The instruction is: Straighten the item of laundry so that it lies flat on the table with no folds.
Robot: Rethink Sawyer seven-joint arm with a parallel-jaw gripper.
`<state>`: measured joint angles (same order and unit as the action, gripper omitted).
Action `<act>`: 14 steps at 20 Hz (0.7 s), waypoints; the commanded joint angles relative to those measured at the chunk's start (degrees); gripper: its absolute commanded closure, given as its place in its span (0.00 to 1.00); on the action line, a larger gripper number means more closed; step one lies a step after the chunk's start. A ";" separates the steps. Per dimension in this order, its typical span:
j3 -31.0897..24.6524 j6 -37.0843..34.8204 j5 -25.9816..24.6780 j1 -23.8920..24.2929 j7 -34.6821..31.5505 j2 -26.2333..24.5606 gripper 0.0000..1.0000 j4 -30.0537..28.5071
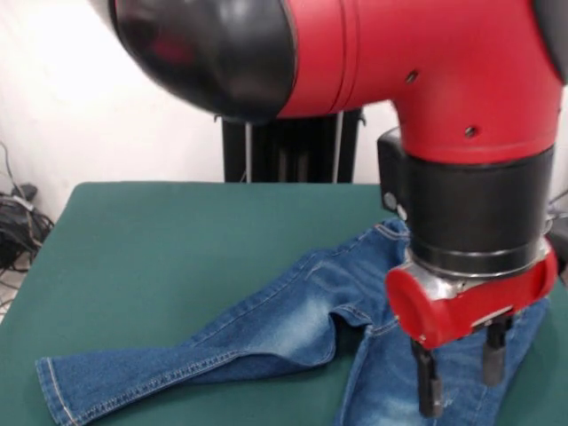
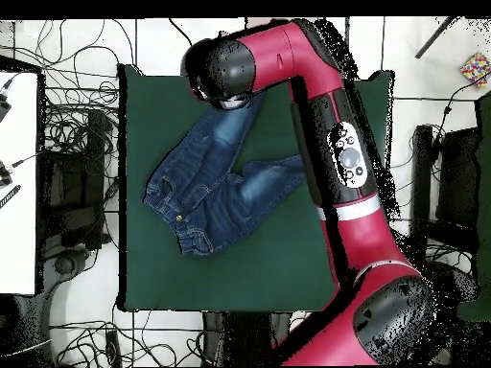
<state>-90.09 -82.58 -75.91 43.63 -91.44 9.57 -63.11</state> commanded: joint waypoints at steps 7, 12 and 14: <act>16.44 -2.06 9.50 -4.57 -11.40 8.60 0.00 -0.99; 19.02 -1.67 13.71 -5.90 -14.38 12.17 0.00 -3.04; 20.26 -1.03 14.96 -6.59 -14.82 12.58 0.00 -3.22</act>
<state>-81.06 -82.54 -64.01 40.01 -91.44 18.06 -63.18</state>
